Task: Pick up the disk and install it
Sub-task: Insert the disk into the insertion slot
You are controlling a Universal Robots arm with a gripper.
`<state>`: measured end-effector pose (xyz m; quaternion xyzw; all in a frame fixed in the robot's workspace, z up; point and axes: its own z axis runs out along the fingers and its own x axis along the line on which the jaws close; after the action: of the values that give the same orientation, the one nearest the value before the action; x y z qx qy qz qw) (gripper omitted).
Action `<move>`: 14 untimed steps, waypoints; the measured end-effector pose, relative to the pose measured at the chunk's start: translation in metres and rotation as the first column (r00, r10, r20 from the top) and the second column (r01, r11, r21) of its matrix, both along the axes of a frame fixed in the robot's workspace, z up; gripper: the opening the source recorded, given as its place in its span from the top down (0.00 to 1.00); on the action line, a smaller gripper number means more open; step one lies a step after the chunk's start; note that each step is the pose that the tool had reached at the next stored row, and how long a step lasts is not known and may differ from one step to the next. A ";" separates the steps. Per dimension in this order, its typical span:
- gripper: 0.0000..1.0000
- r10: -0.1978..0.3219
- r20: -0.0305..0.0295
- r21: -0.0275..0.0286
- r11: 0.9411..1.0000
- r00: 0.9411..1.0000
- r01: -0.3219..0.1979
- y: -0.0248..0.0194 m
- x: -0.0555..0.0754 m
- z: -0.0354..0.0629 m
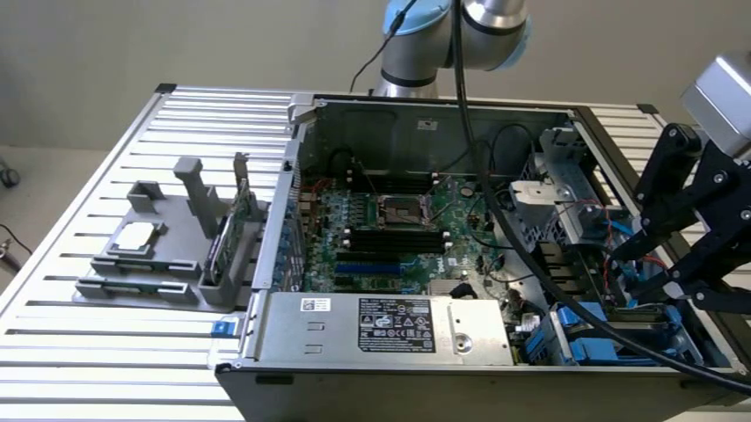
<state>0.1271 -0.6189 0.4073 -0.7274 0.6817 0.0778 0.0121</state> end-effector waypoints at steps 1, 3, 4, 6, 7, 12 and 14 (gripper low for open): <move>0.61 0.001 0.002 0.000 1.000 1.000 -0.001 0.0000 0.000 -0.0003; 0.74 0.003 0.005 0.000 1.000 1.000 -0.003 0.0000 0.001 -0.0012; 0.74 0.004 0.007 0.000 1.000 1.000 -0.004 0.0000 0.001 -0.0018; 0.86 0.006 0.012 0.000 1.000 1.000 -0.006 0.0000 0.002 -0.0038; 0.89 0.008 0.014 0.000 1.000 1.000 -0.008 0.0000 0.002 -0.0050; 0.89 0.015 0.023 0.000 1.000 1.000 -0.015 0.0000 0.003 -0.0119; 0.89 0.017 0.027 0.000 1.000 0.999 -0.017 0.0000 0.004 -0.0143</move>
<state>0.1311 -0.6189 0.3930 -0.7342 0.6752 0.0681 0.0208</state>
